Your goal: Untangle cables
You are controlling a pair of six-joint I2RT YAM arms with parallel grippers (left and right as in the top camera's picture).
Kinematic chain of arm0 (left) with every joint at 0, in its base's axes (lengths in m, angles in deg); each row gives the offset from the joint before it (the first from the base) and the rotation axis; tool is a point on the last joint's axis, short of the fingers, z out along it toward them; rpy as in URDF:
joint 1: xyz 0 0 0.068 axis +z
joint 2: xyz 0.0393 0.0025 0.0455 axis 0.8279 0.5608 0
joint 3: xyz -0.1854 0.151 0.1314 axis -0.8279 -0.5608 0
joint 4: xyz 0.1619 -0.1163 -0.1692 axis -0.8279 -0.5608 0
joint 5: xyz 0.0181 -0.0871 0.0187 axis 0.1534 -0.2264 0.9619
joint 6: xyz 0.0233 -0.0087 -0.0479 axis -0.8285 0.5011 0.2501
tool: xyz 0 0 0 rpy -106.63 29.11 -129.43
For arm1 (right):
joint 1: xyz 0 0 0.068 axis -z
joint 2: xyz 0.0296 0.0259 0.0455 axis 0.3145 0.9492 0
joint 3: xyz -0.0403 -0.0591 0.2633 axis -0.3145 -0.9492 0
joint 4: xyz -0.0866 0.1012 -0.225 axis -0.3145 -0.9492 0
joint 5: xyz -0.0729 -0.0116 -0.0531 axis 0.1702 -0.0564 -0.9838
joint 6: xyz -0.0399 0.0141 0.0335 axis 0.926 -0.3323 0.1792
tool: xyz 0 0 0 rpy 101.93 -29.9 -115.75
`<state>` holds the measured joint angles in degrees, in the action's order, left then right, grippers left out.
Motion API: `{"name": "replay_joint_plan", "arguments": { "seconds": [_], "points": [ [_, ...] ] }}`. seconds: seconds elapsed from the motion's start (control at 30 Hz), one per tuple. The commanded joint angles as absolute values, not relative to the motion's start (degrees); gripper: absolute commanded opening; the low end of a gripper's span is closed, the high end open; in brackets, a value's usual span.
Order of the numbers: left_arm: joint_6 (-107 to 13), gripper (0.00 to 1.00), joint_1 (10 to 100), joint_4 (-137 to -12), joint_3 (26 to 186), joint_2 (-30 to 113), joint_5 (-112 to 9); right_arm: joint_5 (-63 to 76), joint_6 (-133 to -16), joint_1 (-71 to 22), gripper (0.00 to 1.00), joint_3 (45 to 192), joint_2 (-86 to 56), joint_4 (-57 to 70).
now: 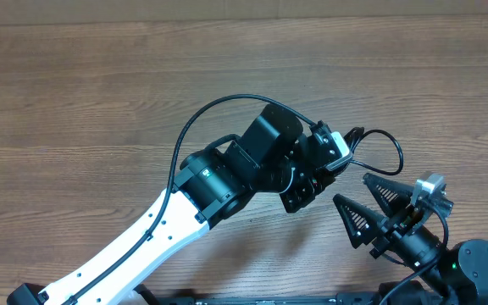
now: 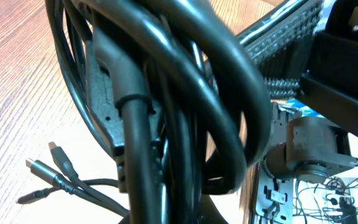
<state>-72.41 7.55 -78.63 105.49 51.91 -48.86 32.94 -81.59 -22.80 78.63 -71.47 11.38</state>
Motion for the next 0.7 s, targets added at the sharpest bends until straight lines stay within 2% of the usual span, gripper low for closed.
{"name": "replay_joint_plan", "arguments": {
  "seconds": [0.0,0.3,0.37,0.43,0.57,0.67],
  "points": [
    [-73.28,0.04,6.50,-78.37,106.47,51.04,-47.44,33.18,-81.26,-22.43,0.80,78.63,-71.41,11.78],
    [-77.24,0.04,1.83,-79.37,106.45,51.41,-47.88,31.08,-81.76,-22.43,0.78,78.63,-71.41,11.73],
    [-78.70,0.04,1.45,-79.79,106.45,51.41,-47.83,30.60,-81.76,-22.43,0.70,78.63,-71.41,11.71],
    [-78.92,0.04,1.52,-80.27,106.47,51.41,-47.68,30.19,-81.76,-22.43,0.58,78.63,-71.41,11.58],
    [-79.33,0.04,1.50,-80.68,106.45,51.41,-47.72,30.17,-81.76,-22.43,0.39,78.63,-71.41,11.56],
    [-79.49,0.04,1.48,-80.68,106.47,51.41,-47.92,30.12,-81.76,-22.43,0.36,78.63,-71.41,11.56]
  ]
}}
